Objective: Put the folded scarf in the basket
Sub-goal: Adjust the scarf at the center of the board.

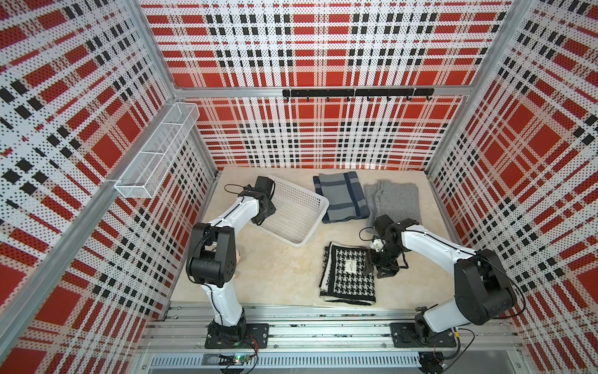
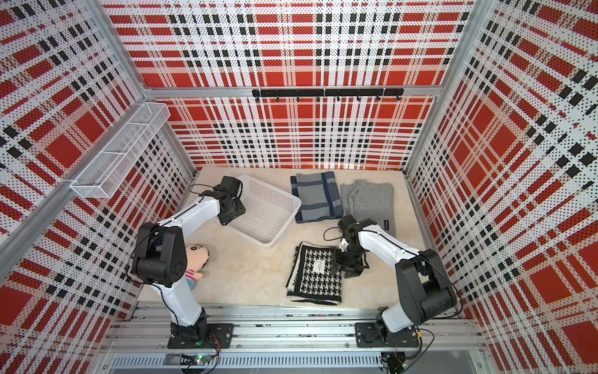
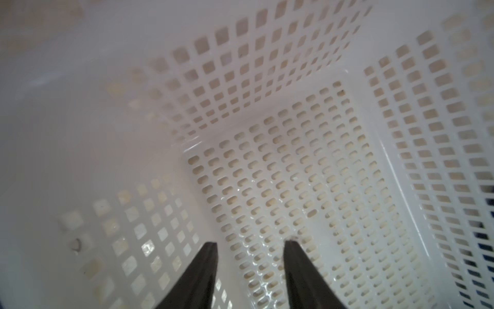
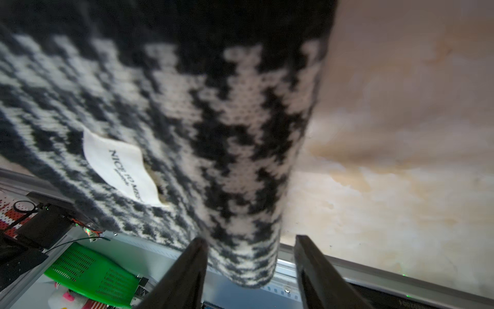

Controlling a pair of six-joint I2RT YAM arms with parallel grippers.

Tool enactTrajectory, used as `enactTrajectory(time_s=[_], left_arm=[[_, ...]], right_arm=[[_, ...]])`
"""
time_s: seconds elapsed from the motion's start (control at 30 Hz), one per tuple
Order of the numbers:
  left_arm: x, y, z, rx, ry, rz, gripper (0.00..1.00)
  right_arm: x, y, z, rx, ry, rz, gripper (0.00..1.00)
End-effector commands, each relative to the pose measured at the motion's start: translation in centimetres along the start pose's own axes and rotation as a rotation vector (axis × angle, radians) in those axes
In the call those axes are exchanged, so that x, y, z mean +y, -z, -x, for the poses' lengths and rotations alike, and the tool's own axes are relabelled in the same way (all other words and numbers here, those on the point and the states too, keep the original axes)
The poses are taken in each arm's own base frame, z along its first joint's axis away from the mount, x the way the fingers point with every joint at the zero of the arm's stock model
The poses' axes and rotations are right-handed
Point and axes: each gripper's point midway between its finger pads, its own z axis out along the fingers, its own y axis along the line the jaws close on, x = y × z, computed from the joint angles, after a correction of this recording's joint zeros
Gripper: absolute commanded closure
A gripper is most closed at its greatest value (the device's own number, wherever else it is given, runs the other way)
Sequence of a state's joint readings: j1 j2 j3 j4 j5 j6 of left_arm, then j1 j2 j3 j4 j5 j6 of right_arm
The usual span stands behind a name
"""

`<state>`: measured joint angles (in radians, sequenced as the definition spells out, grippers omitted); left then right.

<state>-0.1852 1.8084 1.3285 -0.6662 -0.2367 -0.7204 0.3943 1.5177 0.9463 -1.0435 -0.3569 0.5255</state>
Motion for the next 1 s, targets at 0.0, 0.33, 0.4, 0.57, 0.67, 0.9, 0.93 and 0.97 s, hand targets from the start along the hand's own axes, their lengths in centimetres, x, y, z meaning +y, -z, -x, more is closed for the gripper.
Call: enactTrajectory(time_s=[0.0,0.33,0.4,0.57,0.67,0.9,0.93,0.97], left_arm=[[1.2,1.1,-2.4,0.050,0.007,-0.014,0.53],[2.6,4.2,-2.5,0.008,0.078,-0.031,0.49],[1.0,5.4,-0.8,-0.044,0.069,-0.060,0.46],[-6.4,9.1,1.8,-0.139,-0.011,-0.192,0.43],[-11.1,10.8,1.7,-0.163,-0.109,-0.277,0.44],[-18.6,12.5,-2.3,-0.119,-0.337,-0.475,0.47],[-19.2,12.8,-2.8,-0.110,-0.358,-0.505,0.48],[-20.0,13.0,-3.4,-0.097,-0.380,-0.535,0.48]], right_arm=[[-0.4,0.4,1.3,-0.046,-0.003,-0.049,0.40],[0.7,0.7,1.0,-0.030,0.006,0.009,0.34],[1.0,0.1,0.7,-0.001,0.009,0.037,0.36],[1.0,-1.7,1.8,0.009,0.006,0.042,0.51],[0.7,-2.3,3.5,-0.011,0.009,-0.003,0.68],[-1.1,-0.2,10.7,-0.138,0.132,-0.291,0.75],[-1.2,0.1,11.7,-0.154,0.144,-0.322,0.75],[-1.4,0.5,12.9,-0.177,0.158,-0.362,0.74]])
